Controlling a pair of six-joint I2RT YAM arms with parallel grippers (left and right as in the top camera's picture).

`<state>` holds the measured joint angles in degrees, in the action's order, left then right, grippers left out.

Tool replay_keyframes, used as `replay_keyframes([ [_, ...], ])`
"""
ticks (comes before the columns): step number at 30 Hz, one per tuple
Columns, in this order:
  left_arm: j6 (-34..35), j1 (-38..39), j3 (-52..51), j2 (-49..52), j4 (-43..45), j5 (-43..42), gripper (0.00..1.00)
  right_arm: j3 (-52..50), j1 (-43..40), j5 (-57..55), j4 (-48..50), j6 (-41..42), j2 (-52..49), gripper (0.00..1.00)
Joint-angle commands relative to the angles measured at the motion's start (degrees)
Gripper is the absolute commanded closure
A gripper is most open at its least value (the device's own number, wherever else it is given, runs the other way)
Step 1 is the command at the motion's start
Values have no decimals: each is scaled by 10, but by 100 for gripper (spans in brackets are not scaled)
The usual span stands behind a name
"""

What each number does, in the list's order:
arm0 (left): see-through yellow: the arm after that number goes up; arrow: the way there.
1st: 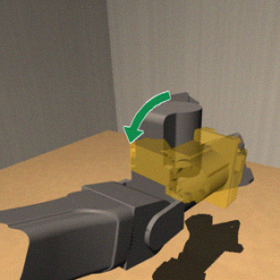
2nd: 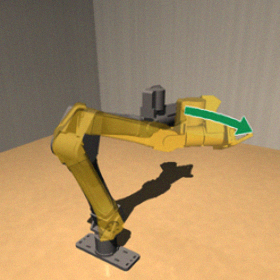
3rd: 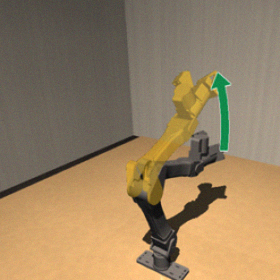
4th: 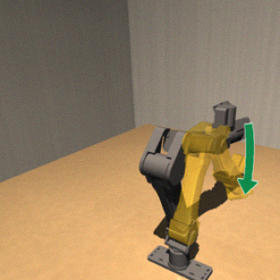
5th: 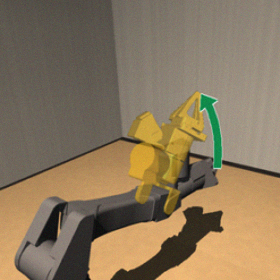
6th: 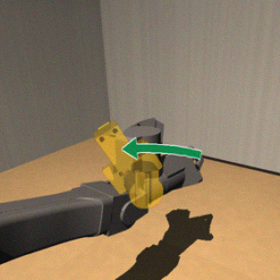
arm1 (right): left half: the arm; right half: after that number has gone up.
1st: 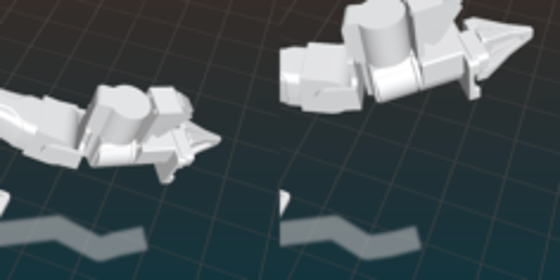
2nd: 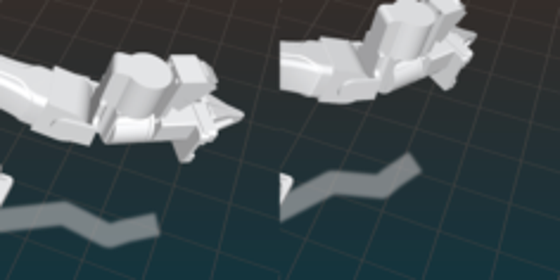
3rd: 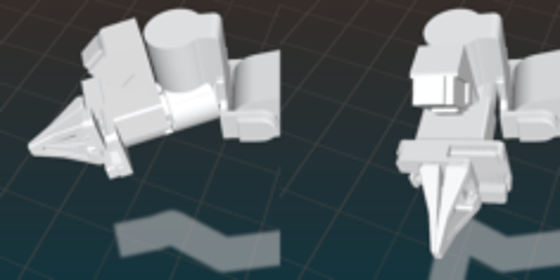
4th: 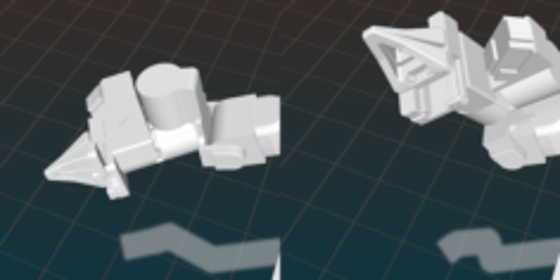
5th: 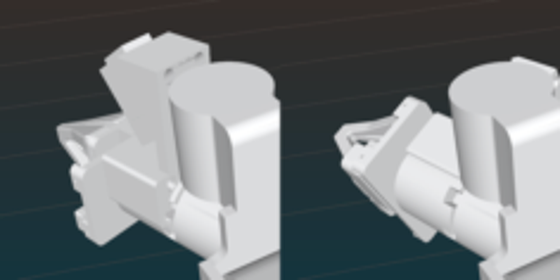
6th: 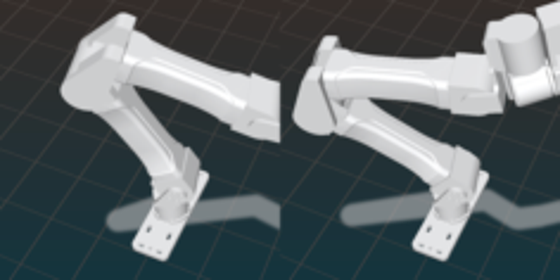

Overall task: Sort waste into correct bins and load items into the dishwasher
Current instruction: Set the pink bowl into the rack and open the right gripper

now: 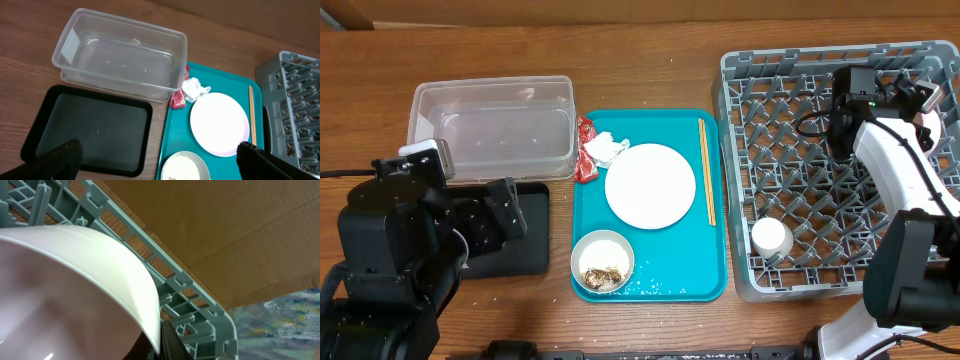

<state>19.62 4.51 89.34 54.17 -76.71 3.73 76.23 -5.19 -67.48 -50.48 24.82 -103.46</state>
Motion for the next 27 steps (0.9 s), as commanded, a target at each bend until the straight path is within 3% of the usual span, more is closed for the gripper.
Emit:
replay_keyframes([
  [1, 10, 0, 8, 1, 2, 7, 0, -5, 19, 30, -4, -4, -2, 96],
  [9, 10, 0, 8, 1, 2, 7, 0, -5, 68, 25, -17, -4, -2, 94],
  [12, 10, 0, 8, 1, 2, 7, 0, -5, 78, 25, -26, -4, -2, 56],
  [15, 10, 0, 8, 1, 2, 7, 0, -4, 89, 24, -28, -4, 0, 37],
  [27, 10, 0, 8, 1, 2, 7, 0, 8, 188, 36, -29, -4, 66, 27],
])
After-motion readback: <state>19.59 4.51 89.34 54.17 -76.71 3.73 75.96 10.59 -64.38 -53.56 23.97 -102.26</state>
